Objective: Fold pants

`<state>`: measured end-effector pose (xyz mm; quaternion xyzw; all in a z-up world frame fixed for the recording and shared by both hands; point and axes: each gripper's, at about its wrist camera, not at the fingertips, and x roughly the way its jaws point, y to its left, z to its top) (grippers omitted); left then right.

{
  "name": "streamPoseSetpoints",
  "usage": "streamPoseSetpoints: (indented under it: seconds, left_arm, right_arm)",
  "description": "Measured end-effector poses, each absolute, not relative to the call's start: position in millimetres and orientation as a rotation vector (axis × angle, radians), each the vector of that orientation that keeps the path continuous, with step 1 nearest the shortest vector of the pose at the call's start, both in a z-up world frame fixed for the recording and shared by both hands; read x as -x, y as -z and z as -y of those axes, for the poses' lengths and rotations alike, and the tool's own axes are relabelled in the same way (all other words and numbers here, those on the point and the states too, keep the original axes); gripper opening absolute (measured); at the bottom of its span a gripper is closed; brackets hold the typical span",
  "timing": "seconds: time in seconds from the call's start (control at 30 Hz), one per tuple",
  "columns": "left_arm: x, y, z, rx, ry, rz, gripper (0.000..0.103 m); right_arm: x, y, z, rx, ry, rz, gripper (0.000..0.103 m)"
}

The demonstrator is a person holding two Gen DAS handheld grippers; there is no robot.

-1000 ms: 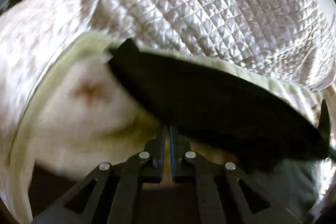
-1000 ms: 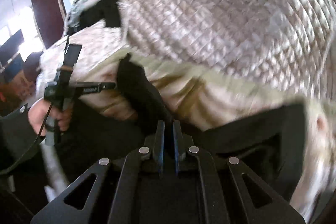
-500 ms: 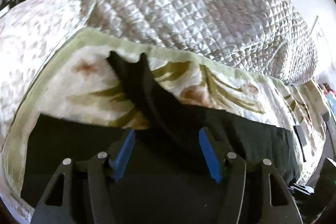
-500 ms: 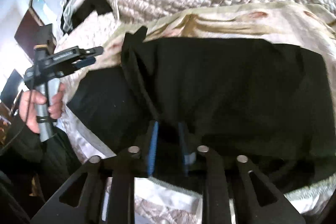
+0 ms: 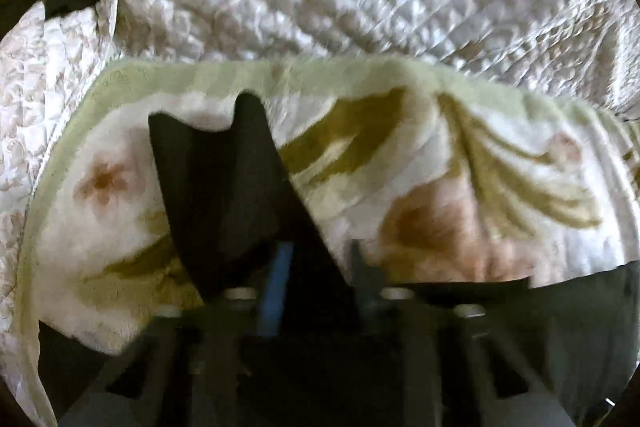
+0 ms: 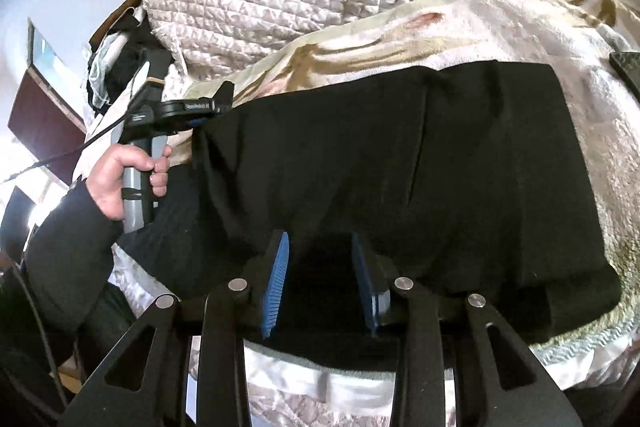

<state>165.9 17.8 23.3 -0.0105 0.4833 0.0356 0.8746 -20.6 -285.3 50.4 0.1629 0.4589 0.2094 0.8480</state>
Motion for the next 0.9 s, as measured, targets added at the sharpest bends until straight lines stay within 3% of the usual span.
streamPoseSetpoints:
  seconds: [0.1,0.4,0.57,0.73,0.87,0.9]
  left_arm:
    - [-151.3,-31.3,-24.4,0.030,-0.090,-0.952,0.005]
    - [-30.6,-78.7,-81.9,0.229,-0.225,-0.690,0.005]
    - [14.3,-43.6,-118.1,0.342,-0.266,-0.780,0.006]
    - [25.7,-20.9,-131.5,0.435,-0.243,-0.823,0.013]
    - [27.1,-21.7,-143.9,0.512,-0.228,-0.807,0.039]
    - [26.2,-21.2,-145.9,0.526,-0.233,-0.804,0.042]
  right_arm:
    - [19.6,-47.5,284.9,-0.352,-0.449,-0.963,0.034]
    - [26.9,-55.6,279.7,-0.351,-0.457,-0.948,0.034]
    - [39.1,-55.2,279.1,-0.364,-0.451,-0.968,0.034]
    - [49.6,-49.1,286.2,-0.419,-0.413,-1.000,0.034]
    - [55.6,-45.5,297.4,-0.477,-0.365,-1.011,0.034]
    - [56.3,-44.5,300.0,-0.500,-0.391,-1.016,0.034]
